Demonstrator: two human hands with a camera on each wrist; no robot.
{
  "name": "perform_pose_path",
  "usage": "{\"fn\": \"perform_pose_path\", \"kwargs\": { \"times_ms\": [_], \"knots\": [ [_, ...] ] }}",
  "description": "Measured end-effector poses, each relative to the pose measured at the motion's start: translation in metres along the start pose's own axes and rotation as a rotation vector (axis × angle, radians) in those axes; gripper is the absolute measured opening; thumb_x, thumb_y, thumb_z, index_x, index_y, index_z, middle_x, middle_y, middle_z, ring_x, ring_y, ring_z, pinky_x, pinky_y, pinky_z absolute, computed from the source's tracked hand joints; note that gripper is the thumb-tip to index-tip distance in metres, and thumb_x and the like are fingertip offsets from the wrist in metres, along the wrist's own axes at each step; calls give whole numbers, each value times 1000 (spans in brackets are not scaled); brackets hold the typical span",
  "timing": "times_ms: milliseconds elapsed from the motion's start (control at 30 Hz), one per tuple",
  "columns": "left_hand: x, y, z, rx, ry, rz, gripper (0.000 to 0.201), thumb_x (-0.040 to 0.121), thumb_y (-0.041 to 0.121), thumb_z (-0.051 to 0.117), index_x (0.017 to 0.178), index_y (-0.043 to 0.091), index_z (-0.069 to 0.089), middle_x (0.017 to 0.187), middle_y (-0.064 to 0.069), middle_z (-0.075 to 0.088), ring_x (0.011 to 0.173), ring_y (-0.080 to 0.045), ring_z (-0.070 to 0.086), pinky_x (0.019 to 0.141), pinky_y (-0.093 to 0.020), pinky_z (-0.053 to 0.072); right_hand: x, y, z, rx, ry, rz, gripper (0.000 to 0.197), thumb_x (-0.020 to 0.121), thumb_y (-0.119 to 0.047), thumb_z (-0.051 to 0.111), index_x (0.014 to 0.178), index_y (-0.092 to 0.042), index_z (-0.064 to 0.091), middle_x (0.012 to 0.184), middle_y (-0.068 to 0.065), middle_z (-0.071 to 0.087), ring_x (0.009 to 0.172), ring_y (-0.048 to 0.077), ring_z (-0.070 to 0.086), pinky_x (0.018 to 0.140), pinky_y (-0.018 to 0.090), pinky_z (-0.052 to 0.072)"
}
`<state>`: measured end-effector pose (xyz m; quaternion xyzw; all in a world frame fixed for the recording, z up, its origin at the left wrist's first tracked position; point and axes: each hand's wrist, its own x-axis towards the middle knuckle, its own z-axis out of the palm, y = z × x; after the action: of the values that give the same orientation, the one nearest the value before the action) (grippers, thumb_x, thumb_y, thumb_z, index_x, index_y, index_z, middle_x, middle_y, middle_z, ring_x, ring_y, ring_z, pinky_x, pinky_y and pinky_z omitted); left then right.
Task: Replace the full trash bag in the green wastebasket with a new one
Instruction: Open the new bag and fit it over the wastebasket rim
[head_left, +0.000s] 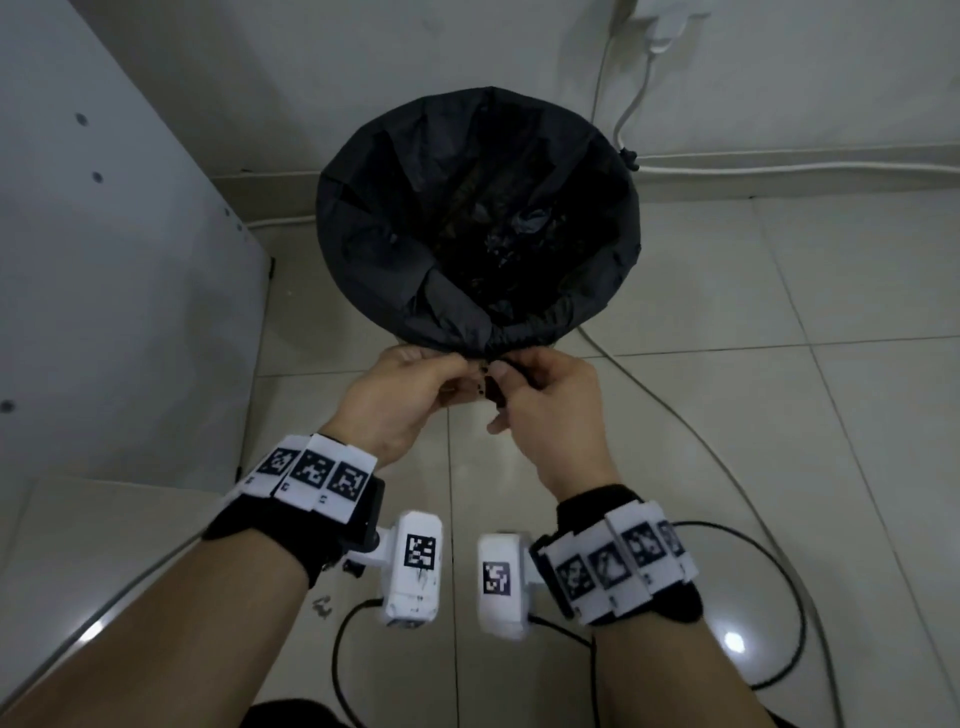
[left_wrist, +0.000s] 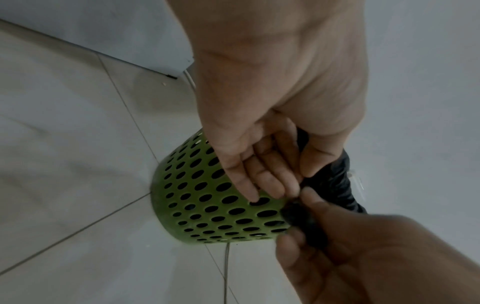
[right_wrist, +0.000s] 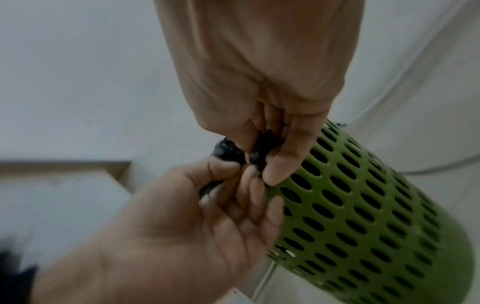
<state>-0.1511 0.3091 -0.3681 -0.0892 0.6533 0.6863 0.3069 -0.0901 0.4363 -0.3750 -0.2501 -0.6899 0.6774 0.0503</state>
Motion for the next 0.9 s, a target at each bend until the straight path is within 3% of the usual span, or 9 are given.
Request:
{"fn": "perform_pose_path", "kwargs": {
  "times_ms": [133,267,367,467,533,633,700,767,900],
  "knots": [
    [-3,-2,9,-48,-142,-75,21,97,9,53,105,-3,68,94,-13,69,77,-19,68,76,-30,58,6,-7,-9,766,-192,579,19,101,-2,45,89,-3,60,68,7,56,43,11,49,38,19,41],
    [-3,0,20,-64,-113,-93,16,92,6,61,103,-1,69,91,-10,72,77,-18,65,73,-34,60,6,2,-10,742,-152,695,15,100,-5,47,92,-4,59,70,7,57,38,9,47,34,16,41],
    [-2,2,26,-43,-17,-65,14,87,3,67,101,4,70,88,-8,75,80,-21,68,83,-41,60,-2,9,-13,453,-1,348,12,97,-8,61,88,-3,54,67,13,60,45,20,51,41,27,48],
    [2,6,25,-84,68,-29,25,81,1,72,106,3,71,94,-10,76,82,-22,72,72,-35,60,-16,19,-13,-13,-17,-163,11,93,-18,66,102,-12,65,77,0,67,56,17,58,52,34,55],
    [4,6,23,-99,123,-29,28,78,1,75,106,0,71,92,-12,76,81,-23,73,75,-36,60,-19,26,-13,-283,-26,-420,26,87,-19,72,114,-18,69,87,-9,67,60,12,56,57,24,53],
    [2,5,22,-99,131,-50,16,81,-2,71,98,-3,71,78,-13,74,72,-22,70,75,-39,62,-7,28,-15,-440,76,-639,15,83,0,70,94,-9,75,80,0,66,60,7,48,58,14,42],
    [2,4,20,-35,132,-65,14,85,1,66,98,-2,72,84,-18,74,78,-23,67,81,-42,61,1,25,-15,-345,65,-483,19,84,4,63,81,-12,73,68,-5,63,56,5,49,55,14,39],
    [2,3,18,32,90,-65,18,87,8,65,102,0,72,96,-19,73,86,-24,64,86,-43,57,1,16,-11,-5,-11,-78,25,90,3,57,72,-11,66,59,2,58,46,12,45,44,23,37],
    [-7,2,21,34,-161,-50,19,95,11,57,81,10,69,71,-3,61,70,-15,58,76,-28,53,0,8,-4,640,-132,538,24,96,-4,46,75,-6,57,61,8,47,41,13,37,32,21,23]
  ]
}}
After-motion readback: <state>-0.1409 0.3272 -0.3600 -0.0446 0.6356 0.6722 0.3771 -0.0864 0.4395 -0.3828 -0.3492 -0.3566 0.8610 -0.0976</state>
